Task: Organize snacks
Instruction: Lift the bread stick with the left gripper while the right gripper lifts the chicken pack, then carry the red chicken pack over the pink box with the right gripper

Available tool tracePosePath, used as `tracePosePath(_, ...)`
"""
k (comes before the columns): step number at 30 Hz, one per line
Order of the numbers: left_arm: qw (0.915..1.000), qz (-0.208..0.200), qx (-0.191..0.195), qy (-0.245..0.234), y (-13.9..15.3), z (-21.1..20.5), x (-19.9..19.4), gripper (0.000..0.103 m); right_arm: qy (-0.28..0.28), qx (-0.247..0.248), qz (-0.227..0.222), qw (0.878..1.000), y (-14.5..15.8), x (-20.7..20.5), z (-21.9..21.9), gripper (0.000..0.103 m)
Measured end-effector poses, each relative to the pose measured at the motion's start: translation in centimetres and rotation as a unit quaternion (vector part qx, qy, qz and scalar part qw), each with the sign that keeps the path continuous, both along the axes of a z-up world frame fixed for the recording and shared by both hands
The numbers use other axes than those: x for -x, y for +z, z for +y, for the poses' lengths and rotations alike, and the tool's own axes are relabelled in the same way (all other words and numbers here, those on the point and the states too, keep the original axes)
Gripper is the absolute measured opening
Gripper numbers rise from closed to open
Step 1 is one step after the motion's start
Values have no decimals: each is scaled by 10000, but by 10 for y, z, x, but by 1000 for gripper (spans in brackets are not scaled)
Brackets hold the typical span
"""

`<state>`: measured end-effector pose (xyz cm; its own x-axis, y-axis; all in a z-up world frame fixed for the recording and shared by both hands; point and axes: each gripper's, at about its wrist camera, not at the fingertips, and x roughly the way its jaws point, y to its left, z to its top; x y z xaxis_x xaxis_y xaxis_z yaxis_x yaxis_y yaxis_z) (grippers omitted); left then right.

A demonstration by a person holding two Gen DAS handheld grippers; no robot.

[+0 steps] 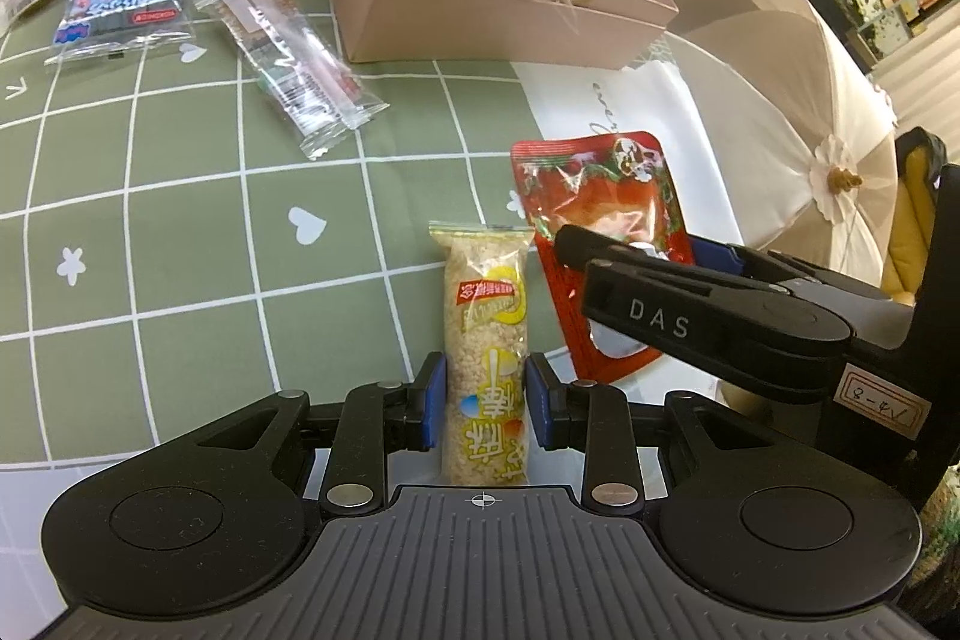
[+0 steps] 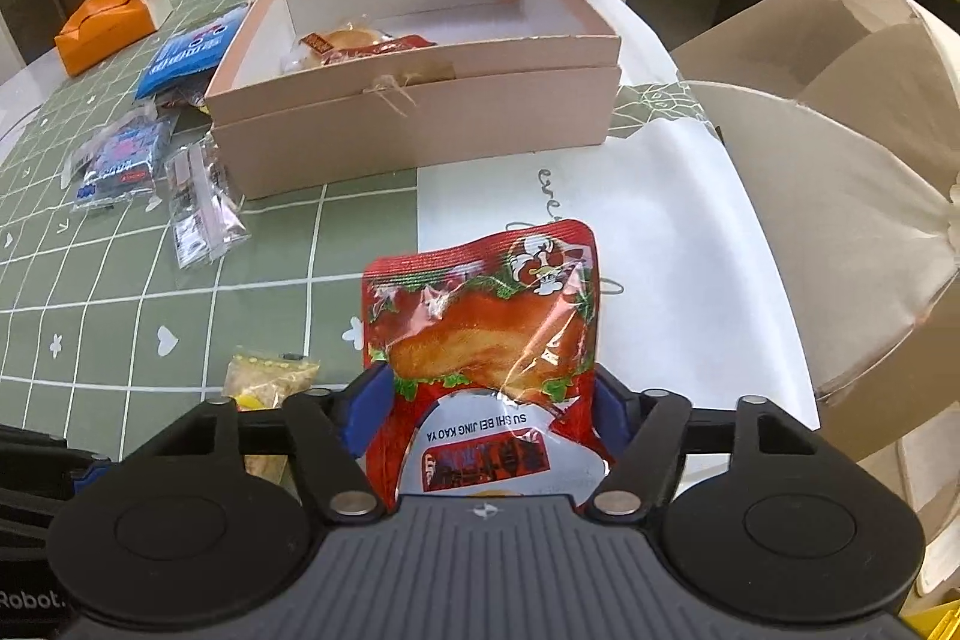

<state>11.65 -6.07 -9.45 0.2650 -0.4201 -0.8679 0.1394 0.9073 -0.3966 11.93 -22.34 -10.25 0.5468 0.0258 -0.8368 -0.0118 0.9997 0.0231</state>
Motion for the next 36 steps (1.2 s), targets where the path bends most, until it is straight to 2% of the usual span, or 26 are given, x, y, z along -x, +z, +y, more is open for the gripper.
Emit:
tracePosePath(3, 10000, -9, -12, -11, 0, -1, 1, 33, -3, 9, -29, 10000, 1, 0, 0, 57)
tracePosePath(11, 10000, -43, 31, 23, 4, 0, 1, 33, 8, -104, 20, 9999, 5, 0, -4, 49)
tracePosePath(17, 9994, -327, 59, -95, 22, -5, 0, 33, 106, -289, 139, 9994, 9, 0, -11, 46)
tracePosePath(22, 9985, -517, 106, -126, 38, -7, -1, 33, 203, -393, 13, 9990, 25, -1, -15, 43)
tracePosePath(25, 9973, -684, 247, -66, 54, -4, -6, 33, 265, -486, -157, 9983, 41, -3, -19, 32)
tracePosePath(26, 9965, -777, 312, -17, 62, -1, -10, 33, 307, -533, -237, 9978, 49, -5, -20, 23)
tracePosePath(27, 9954, -881, 364, 26, 71, 1, -15, 33, 373, -596, -338, 9970, 60, -9, -22, 19)
tracePosePath(32, 9881, -1460, 377, 288, 107, 12, -35, 33, 704, -659, -690, 9929, 95, -30, -20, 13)
tracePosePath(36, 9899, -1297, 331, 462, 95, 17, -36, 33, 811, -834, -353, 9926, 85, -40, -30, 12)
